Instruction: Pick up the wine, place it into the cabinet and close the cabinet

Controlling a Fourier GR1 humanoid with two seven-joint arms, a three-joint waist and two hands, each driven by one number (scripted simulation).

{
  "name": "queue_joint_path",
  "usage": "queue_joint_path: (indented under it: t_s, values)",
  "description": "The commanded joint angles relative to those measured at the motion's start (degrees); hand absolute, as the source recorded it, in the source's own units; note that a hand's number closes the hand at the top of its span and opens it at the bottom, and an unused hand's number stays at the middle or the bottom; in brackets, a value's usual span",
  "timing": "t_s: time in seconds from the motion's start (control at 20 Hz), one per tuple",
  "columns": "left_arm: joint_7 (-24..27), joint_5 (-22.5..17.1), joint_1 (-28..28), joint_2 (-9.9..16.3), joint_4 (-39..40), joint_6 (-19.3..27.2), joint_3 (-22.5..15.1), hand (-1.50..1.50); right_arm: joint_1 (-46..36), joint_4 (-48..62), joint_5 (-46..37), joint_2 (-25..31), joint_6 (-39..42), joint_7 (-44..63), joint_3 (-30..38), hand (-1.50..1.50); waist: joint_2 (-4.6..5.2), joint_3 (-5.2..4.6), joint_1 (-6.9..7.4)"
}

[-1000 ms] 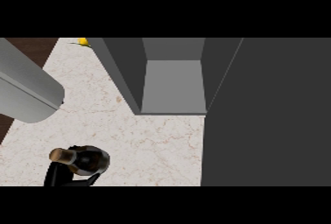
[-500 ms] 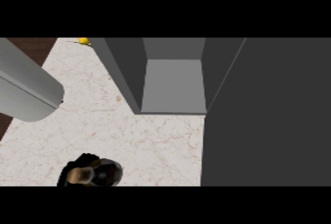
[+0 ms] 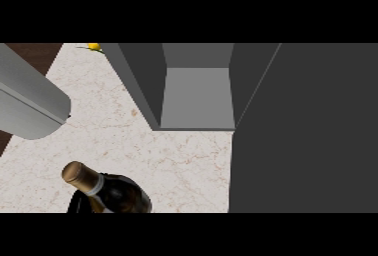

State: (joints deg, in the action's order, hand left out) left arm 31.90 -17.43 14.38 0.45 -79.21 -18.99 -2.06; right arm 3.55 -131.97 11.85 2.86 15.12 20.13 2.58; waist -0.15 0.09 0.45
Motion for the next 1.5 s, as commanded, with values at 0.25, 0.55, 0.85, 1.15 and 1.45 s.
queue_joint_path:
  t_s: [0.25,0.55,0.85,1.15,1.45]
  values:
    - [-10.4,-2.5,0.5,-0.4,-18.9,13.5,-9.6,1.5,1.4,-2.1,2.2,0.6,0.3,2.1,0.8,-1.5,0.08,-0.08,-0.45]
    - [-19.3,-3.8,-6.3,-0.4,-23.8,21.0,-11.8,1.5,-1.1,-4.5,-3.1,-1.8,-4.2,6.3,-4.2,-1.5,0.1,-0.11,-0.39]
    - [-21.3,-2.4,-19.7,-0.4,-17.0,31.9,-12.9,1.5,-0.2,1.1,-1.4,-0.9,-1.0,0.5,-0.8,-1.5,0.15,-0.09,-0.63]
    - [-17.9,-1.2,-28.8,-0.4,-9.2,40.2,-17.4,1.5,1.5,1.4,3.4,1.4,2.6,-2.6,3.7,-1.5,0.16,-0.08,-0.88]
    - [-16.7,2.1,-32.8,-0.4,0.0,40.3,-17.2,1.5,0.7,2.0,0.7,0.5,1.9,-2.6,1.5,-1.5,0.19,-0.09,-0.85]
